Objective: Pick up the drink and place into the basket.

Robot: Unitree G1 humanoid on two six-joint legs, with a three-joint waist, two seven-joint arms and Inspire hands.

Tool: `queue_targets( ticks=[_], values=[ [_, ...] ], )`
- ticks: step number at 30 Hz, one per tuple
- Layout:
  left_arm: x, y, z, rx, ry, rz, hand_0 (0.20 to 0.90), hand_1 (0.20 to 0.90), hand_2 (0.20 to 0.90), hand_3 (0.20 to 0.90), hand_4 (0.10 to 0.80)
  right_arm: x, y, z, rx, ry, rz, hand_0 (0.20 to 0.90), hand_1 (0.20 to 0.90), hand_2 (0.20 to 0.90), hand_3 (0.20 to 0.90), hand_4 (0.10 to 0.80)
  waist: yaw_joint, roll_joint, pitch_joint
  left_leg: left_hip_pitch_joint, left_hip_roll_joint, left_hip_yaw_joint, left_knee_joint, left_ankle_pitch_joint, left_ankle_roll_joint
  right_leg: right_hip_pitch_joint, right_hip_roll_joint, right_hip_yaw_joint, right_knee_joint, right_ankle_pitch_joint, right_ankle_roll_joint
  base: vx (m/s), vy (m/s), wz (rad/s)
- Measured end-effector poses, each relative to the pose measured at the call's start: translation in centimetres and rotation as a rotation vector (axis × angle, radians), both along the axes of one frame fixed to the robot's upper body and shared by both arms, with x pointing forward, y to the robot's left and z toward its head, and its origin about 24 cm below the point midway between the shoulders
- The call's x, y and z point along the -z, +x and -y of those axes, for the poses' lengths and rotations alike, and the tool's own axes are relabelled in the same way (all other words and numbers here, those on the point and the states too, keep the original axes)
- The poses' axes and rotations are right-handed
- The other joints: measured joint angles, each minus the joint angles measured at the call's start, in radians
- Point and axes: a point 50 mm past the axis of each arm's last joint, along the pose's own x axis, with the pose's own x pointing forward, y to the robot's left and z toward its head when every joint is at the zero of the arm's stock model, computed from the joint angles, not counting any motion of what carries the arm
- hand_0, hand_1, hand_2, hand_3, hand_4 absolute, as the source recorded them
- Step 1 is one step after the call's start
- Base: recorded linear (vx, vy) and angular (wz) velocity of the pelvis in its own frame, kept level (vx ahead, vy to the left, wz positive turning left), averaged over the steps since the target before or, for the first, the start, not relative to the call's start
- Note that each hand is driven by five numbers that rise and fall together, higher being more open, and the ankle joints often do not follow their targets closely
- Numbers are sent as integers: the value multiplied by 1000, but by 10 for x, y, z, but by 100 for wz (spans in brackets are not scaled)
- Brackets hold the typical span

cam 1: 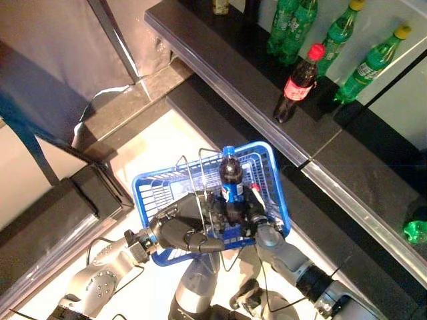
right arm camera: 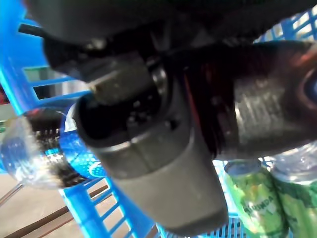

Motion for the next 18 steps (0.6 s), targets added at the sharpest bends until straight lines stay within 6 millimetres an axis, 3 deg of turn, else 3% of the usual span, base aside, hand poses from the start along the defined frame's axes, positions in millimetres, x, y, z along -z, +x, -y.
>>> queue_targets(
  ticks=[9, 18],
  values=[
    [2, -1, 3, 19, -8, -4, 300, 300, 300, 200, 100, 19, -21, -9, -25, 11, -65, 300, 300, 300, 200, 100, -1, 5, -1, -2, 3, 1, -18, 5, -4, -13, -1, 3, 3, -2, -4, -40, 7, -1],
    [2, -2, 5, 34, -14, -5, 300, 300, 300, 200, 100, 18, -24, -10, -5, 1, -3, 300, 300, 300, 200, 100, -14, 8, -2, -3, 5, 5, -26, 6, -4, -20, 0, 5, 0, -2, -2, -21, 9, -1]
  ],
)
